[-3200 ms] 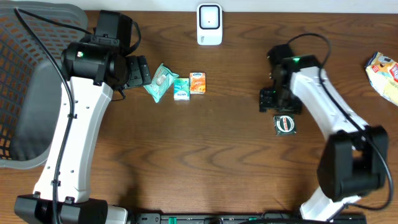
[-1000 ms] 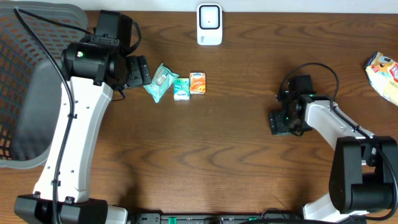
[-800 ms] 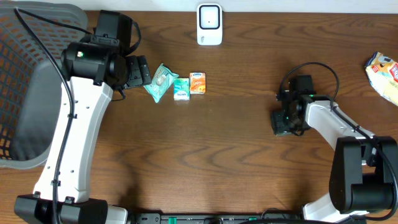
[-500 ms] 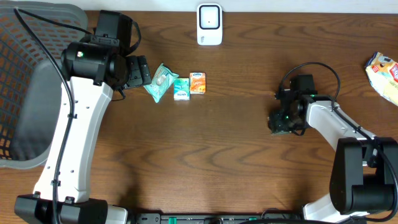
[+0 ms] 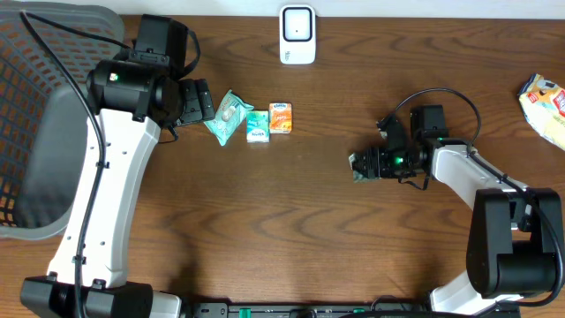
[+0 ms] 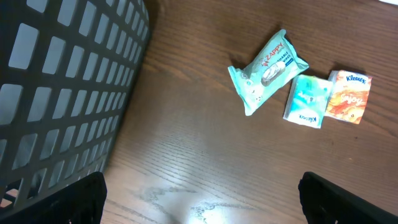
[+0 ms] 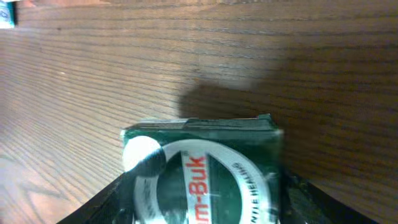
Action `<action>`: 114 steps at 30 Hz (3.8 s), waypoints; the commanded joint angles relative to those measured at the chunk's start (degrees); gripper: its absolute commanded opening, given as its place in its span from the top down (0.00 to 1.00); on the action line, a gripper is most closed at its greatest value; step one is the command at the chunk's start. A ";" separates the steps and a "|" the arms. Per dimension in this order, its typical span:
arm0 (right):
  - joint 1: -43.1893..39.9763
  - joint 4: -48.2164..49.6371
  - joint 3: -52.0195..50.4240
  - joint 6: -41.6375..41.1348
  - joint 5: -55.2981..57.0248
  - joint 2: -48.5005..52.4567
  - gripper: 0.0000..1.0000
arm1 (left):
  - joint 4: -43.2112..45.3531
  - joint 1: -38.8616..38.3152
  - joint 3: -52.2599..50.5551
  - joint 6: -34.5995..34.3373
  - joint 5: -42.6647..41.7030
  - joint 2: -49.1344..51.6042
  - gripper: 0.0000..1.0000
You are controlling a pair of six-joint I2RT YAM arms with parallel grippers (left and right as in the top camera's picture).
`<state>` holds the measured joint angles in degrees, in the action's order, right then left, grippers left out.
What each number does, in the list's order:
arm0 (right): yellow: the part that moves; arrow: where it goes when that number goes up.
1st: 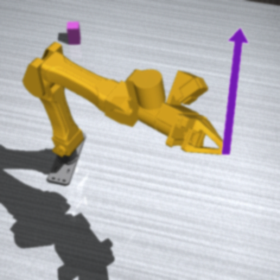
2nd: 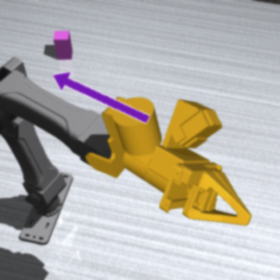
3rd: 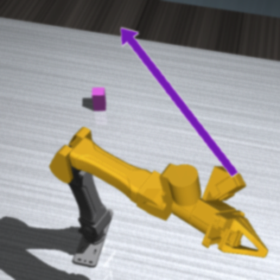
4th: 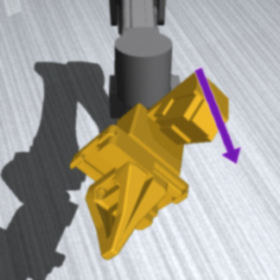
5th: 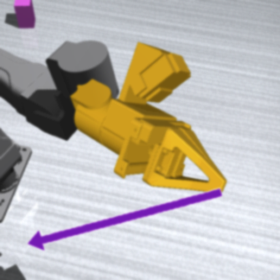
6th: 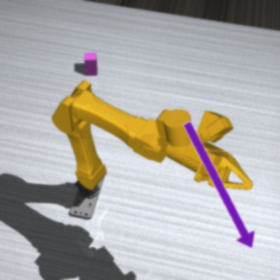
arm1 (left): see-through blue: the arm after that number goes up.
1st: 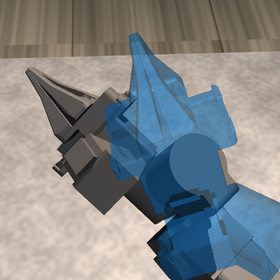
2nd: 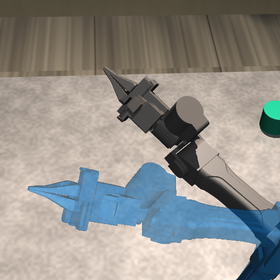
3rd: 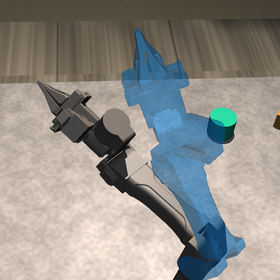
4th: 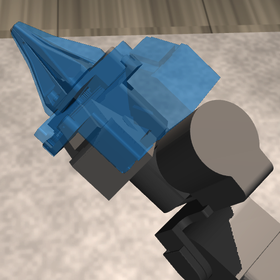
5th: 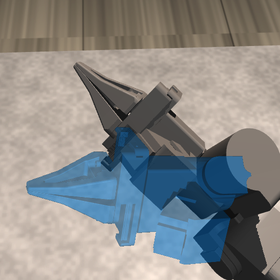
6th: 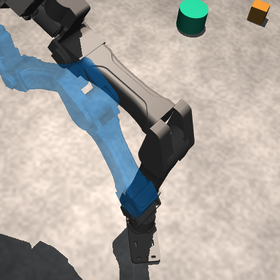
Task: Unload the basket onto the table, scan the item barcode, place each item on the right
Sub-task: 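Lift the tin and carry it left toward the items, then hold the tin raised in the right gripper, then carry the Zam-Buk tin left beside the orange tissue pack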
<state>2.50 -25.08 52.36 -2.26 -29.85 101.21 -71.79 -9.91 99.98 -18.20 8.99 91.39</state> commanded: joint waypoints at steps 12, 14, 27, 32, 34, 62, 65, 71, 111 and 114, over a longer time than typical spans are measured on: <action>5.22 -0.44 -1.03 -7.15 11.98 1.33 0.28 | -0.17 0.09 -0.17 -0.52 0.70 -0.09 0.02; 5.97 -0.68 -1.03 -7.15 12.00 1.31 0.28 | -0.17 0.09 -0.17 -0.52 0.70 -0.09 0.02; 13.86 -4.31 -1.05 -9.90 26.58 1.33 0.24 | -0.17 0.09 -0.17 -0.52 0.70 -0.09 0.02; 15.21 -5.40 -1.49 -10.10 31.93 1.33 0.24 | -0.17 0.09 -0.17 -0.52 0.70 -0.09 0.02; 15.17 -5.95 -1.55 -10.47 31.98 1.33 0.24 | -0.17 0.09 -0.17 -0.52 0.70 -0.09 0.02; 15.21 -3.85 -1.57 -2.38 30.36 1.33 0.24 | -0.17 0.09 -0.17 -0.52 0.70 -0.09 0.02; 15.21 -3.43 -1.57 -2.12 30.36 1.33 0.24 | -0.17 0.09 -0.17 -0.52 0.70 -0.09 0.02; 15.21 -3.17 -1.60 -2.14 30.34 1.33 0.33 | -0.17 0.09 -0.17 -0.52 0.70 -0.09 0.02; 8.85 3.85 8.44 -4.13 -22.91 -0.50 0.45 | -0.17 0.09 -0.17 -0.52 0.70 -0.09 0.02; 7.45 9.16 8.50 -6.47 -31.67 -0.50 0.45 | -0.17 0.09 -0.17 -0.52 0.68 -0.09 0.02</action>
<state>11.29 -18.02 59.55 -6.52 -47.00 100.99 -71.79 -9.91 99.98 -18.20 8.99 91.39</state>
